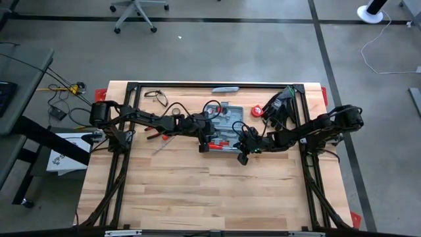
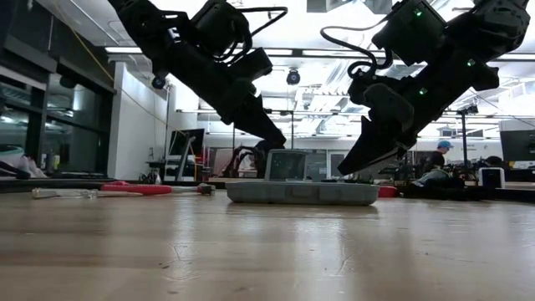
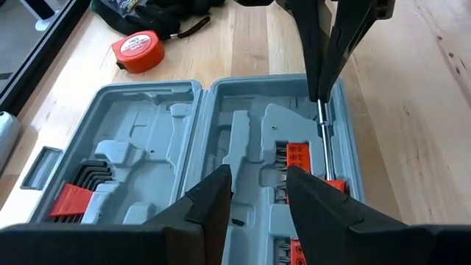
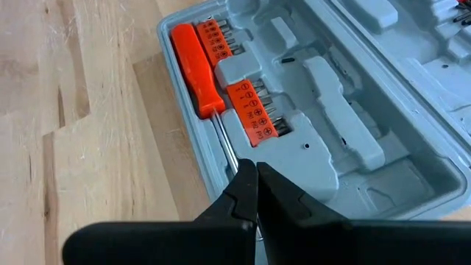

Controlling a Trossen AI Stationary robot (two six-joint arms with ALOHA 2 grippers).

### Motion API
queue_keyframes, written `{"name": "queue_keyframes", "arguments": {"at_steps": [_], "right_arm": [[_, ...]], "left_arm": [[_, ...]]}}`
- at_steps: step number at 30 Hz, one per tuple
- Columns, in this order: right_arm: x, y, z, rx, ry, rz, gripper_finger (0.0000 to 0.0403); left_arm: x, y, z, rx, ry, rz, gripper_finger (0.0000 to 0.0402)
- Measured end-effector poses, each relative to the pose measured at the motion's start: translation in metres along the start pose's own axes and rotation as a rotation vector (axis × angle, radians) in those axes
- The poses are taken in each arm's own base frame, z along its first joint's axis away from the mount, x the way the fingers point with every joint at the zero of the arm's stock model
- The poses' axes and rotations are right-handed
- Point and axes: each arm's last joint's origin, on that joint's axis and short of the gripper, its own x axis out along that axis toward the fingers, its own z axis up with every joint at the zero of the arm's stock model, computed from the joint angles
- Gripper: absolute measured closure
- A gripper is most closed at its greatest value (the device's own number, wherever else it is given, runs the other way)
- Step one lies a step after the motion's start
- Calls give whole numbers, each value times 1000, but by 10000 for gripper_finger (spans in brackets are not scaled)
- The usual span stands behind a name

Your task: Prefit tool cases

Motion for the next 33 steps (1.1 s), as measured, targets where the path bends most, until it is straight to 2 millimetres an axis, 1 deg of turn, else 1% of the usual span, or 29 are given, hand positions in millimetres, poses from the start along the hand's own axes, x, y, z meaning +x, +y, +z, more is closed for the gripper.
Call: {"name": "queue_keyframes", "arguments": {"at_steps": [21, 23, 26, 33], "right_arm": [[0, 0, 0, 1, 2, 3, 403], [3, -7, 2, 19, 23, 11, 403], [6, -15, 2, 33, 41, -23, 403], [7, -17, 4, 42, 34, -28, 403]], "left_arm": [[0, 0, 0, 0, 0, 0, 275], [0, 0, 0, 0, 1, 0, 275], [0, 0, 0, -1, 1, 0, 275], [0, 0, 0, -1, 2, 0, 275]]}}
